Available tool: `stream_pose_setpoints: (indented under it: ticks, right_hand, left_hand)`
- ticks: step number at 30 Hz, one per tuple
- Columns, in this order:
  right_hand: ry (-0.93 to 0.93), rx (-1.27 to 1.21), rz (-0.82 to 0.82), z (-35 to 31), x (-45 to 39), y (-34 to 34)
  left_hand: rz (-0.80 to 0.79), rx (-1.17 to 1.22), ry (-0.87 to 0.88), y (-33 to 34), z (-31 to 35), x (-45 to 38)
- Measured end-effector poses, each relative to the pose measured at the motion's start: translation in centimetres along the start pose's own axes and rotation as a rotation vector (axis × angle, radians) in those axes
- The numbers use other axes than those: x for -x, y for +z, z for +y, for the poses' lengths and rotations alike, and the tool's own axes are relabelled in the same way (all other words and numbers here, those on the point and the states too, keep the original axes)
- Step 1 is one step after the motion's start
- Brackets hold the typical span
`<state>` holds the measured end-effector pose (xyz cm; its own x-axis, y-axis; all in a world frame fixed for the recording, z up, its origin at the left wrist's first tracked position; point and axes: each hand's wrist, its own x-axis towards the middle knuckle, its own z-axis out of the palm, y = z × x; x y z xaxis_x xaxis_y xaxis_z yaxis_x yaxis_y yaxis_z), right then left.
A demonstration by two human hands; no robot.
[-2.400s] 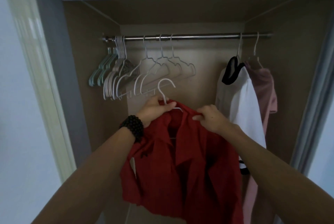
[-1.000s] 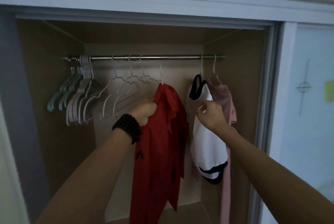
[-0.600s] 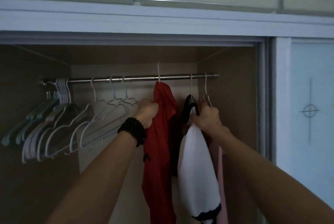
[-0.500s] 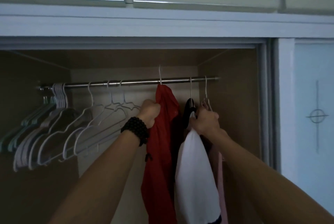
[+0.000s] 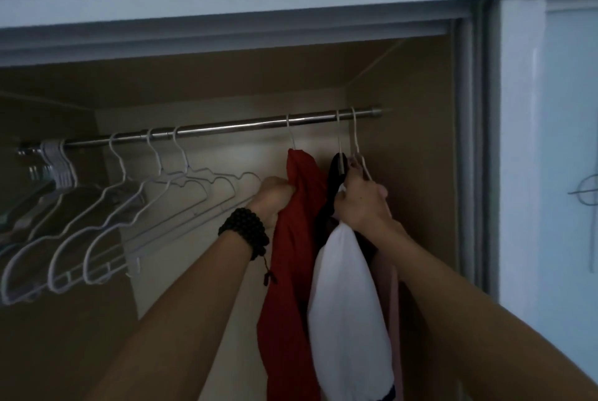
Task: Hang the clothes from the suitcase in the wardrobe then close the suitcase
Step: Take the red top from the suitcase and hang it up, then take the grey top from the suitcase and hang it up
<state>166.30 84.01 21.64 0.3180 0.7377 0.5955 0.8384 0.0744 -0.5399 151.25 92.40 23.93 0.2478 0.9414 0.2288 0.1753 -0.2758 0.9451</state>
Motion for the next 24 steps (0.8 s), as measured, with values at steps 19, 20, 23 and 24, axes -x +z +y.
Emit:
stream_pose_setpoints:
  ticks: [19, 20, 23, 24]
  right_hand:
    - [-0.215, -0.221, -0.138, -11.8, 16.9, 4.4]
    - [-0.237, -0.205, -0.211, -12.9, 19.0, 5.6]
    - [-0.351, -0.253, -0.512, -18.0, 28.2, 10.9]
    - [-0.371, -0.280, -0.588, -19.0, 30.6, 12.2]
  left_hand:
    - [0.131, -0.442, -0.021, -16.3, -10.3, 23.4]
    - [0.136, -0.492, -0.032, -18.3, -11.2, 26.1]
    - [0.223, -0.681, -0.115, -25.6, -14.7, 38.0]
    - [0.240, -0.717, -0.151, -26.8, -15.7, 40.9]
